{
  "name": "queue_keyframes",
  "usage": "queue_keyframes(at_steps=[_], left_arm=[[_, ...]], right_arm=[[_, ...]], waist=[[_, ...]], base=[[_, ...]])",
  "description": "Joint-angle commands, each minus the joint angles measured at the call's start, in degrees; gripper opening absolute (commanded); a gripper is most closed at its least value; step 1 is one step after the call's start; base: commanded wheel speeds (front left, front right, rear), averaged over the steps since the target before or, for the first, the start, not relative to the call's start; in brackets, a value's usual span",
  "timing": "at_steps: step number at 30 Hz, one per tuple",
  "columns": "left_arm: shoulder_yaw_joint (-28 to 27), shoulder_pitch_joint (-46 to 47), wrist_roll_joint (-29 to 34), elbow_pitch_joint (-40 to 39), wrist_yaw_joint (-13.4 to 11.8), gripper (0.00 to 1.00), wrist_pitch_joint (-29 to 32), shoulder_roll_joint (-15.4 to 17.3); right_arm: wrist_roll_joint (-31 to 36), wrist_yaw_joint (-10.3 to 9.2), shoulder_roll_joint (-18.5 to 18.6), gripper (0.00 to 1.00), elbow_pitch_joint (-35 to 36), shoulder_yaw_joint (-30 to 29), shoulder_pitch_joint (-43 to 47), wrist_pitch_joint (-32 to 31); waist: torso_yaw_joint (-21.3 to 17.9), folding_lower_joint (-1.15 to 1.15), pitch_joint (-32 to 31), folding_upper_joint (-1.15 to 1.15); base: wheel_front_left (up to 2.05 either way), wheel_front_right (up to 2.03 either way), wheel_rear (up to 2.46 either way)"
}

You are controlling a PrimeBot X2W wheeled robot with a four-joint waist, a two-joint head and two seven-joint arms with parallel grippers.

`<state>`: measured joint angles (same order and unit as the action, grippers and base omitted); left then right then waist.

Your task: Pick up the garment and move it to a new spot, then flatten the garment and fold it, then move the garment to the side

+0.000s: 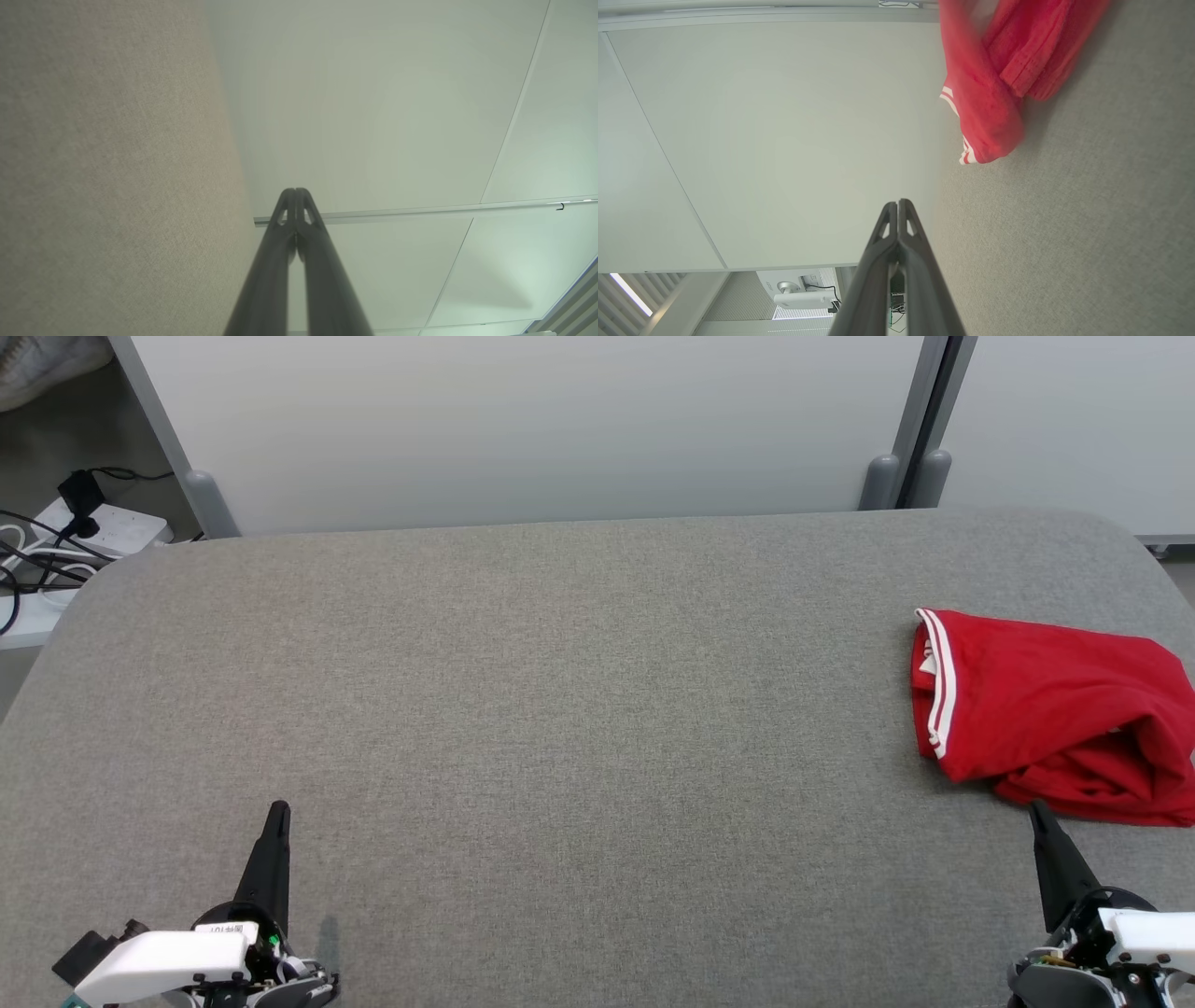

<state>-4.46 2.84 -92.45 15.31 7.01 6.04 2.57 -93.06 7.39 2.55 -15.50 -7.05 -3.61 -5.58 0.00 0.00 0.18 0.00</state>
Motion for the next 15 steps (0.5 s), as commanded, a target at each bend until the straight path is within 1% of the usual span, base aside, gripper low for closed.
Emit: queue_keyframes(at_steps=[1,15], left_arm=[[-1.9,3.3,0.1,-1.3,0.5,0.0,0.3,0.5],[-1.9,3.3,0.2,-1.3,0.5,0.0,0.3,0.4]], right_arm=[[0.5,0.1,0.7,0.0,1.5,1.0,-2.5,-0.5],[0.6,0.1,0.6,0.0,1.5,0.9,-2.5,-0.6]], waist=[[0.0,0.0,0.0,0.0],[0.0,0.0,0.0,0.0]], base=[[0.0,0.0,0.0],[0.0,0.0,0.0]])
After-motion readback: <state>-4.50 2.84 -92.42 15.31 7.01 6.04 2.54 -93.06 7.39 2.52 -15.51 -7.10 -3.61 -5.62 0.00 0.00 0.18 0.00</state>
